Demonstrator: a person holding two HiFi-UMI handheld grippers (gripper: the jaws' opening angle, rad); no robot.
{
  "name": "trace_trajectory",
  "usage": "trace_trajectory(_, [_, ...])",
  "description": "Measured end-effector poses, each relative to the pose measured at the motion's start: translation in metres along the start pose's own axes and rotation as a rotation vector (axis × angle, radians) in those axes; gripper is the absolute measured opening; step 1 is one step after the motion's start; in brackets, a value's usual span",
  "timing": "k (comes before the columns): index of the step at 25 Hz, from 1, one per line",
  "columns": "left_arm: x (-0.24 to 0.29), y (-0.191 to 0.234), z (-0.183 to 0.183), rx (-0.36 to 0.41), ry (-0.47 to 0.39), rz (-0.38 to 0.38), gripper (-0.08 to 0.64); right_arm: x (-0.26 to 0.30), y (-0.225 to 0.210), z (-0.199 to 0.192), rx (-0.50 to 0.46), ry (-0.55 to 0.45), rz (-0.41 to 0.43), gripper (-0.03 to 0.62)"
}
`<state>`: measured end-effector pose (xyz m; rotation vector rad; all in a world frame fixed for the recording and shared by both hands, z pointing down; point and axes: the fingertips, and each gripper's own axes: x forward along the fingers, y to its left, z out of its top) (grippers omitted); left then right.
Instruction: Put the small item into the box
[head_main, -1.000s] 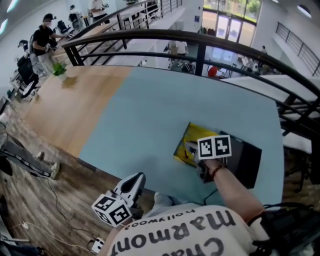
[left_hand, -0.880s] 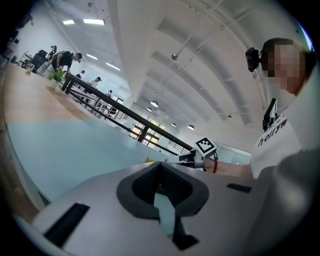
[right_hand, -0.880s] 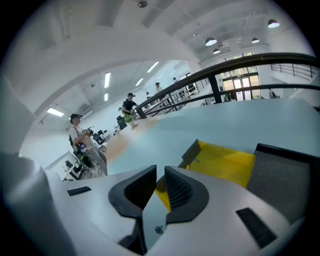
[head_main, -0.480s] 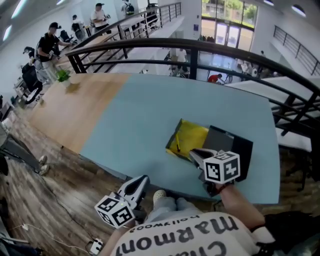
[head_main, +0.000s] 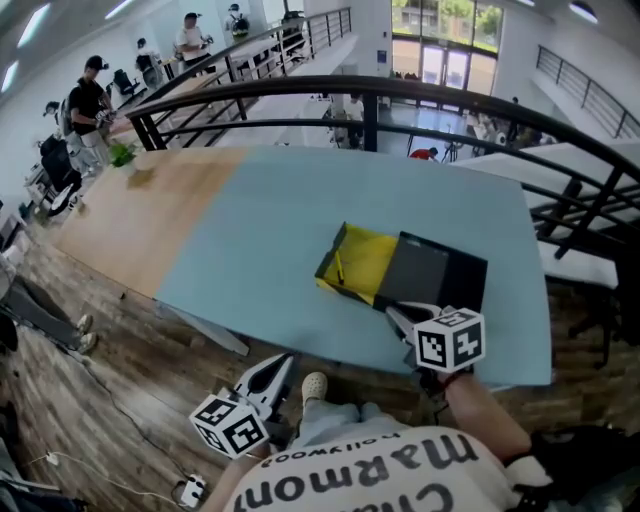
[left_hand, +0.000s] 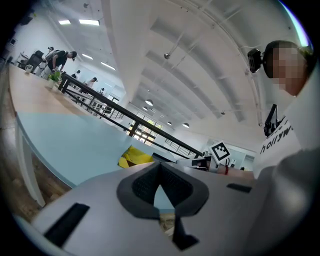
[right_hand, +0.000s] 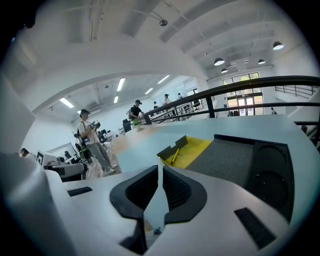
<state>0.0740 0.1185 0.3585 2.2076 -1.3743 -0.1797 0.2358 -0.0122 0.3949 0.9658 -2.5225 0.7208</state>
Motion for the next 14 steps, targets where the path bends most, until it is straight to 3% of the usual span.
trace_trajectory(14, [-0.003,-0.037,-0.031,-0.004,0.037,0.024,0.002,-0.034,-0.013,-0.034,-0.034,0.045,0.003,0.055])
